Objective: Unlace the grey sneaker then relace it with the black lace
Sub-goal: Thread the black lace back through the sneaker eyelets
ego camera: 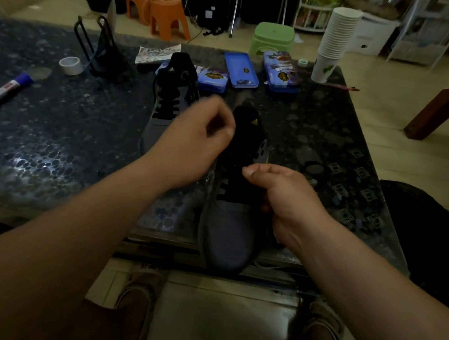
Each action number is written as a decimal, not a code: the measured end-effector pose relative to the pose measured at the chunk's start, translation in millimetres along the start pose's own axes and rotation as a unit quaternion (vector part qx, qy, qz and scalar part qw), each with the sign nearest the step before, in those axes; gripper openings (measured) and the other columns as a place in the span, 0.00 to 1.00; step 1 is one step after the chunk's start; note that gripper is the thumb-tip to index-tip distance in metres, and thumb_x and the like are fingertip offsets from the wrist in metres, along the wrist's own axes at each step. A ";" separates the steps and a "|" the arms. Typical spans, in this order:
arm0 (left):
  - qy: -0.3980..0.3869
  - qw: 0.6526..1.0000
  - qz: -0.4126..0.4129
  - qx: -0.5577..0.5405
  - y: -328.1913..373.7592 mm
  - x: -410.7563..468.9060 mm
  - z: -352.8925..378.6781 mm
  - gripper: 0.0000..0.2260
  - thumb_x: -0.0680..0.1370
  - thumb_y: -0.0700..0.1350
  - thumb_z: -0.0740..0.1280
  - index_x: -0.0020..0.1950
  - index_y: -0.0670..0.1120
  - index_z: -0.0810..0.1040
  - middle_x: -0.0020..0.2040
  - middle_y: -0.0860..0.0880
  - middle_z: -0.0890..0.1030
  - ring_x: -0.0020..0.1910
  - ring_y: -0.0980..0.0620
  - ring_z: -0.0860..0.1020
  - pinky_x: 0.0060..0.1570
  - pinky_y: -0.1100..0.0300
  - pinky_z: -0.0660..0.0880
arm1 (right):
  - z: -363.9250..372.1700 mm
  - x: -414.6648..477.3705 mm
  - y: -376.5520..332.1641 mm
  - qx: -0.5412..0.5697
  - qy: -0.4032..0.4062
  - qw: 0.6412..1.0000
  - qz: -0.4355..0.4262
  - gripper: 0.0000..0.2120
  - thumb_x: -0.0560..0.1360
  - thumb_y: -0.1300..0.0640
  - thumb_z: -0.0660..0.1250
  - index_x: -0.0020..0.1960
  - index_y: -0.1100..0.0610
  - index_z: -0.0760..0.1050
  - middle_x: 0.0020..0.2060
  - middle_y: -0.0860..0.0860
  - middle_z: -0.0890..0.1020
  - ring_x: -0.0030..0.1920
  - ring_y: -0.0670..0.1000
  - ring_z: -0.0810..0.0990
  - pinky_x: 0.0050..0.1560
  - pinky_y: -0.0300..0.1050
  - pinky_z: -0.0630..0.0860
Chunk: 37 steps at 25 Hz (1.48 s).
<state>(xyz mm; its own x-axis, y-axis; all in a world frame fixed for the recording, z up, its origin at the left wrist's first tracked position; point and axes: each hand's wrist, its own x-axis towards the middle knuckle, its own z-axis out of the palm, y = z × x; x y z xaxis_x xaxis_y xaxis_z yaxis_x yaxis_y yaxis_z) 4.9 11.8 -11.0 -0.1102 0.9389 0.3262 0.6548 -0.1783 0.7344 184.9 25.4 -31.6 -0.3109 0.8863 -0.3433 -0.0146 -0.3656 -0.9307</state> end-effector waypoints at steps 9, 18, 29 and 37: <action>-0.154 0.986 -0.012 0.066 -4.7 -19.0 -5.0 0.05 0.79 0.45 0.74 0.49 0.55 0.81 0.46 0.55 0.81 0.45 0.58 0.80 0.46 0.65 0.75 | -6.2 1.4 2.3 -0.004 -0.038 0.999 0.026 0.06 0.79 0.59 0.70 0.43 0.53 0.79 0.33 0.45 0.82 0.28 0.40 0.75 0.31 0.38 0.65; -0.219 0.966 -0.110 -0.088 -3.9 -8.5 -7.2 0.05 0.83 0.43 0.68 0.48 0.48 0.80 0.40 0.52 0.82 0.41 0.56 0.80 0.47 0.58 0.79 | -10.3 4.6 -1.2 -0.043 -0.051 0.997 0.026 0.04 0.78 0.58 0.71 0.44 0.52 0.80 0.33 0.46 0.81 0.30 0.42 0.74 0.30 0.37 0.66; -0.110 0.973 -0.192 -0.065 -3.4 -17.2 -35.8 0.12 0.84 0.50 0.65 0.44 0.46 0.77 0.35 0.49 0.81 0.23 0.57 0.70 0.23 0.66 0.67 | -55.5 10.9 -46.2 -0.095 -0.001 0.995 -0.040 0.03 0.81 0.58 0.68 0.53 0.56 0.81 0.35 0.49 0.83 0.27 0.44 0.73 0.27 0.37 0.72; 0.152 0.862 -0.340 -0.342 -19.4 -21.6 -45.0 0.08 0.81 0.40 0.63 0.42 0.45 0.77 0.35 0.48 0.80 0.34 0.54 0.79 0.43 0.60 0.79 | -55.8 15.6 -26.4 -0.241 0.042 0.965 -0.090 0.12 0.80 0.68 0.65 0.55 0.54 0.80 0.51 0.52 0.85 0.49 0.47 0.83 0.45 0.36 0.76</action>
<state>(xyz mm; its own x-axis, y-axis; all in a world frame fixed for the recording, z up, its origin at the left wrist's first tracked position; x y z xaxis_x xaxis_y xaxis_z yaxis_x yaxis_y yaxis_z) -39.1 -18.3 -5.6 -0.5547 0.7922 -0.2544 -0.2224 0.1534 0.9628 233.5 64.8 -19.4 -0.2660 0.9506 -0.1598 0.3888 -0.0459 -0.9202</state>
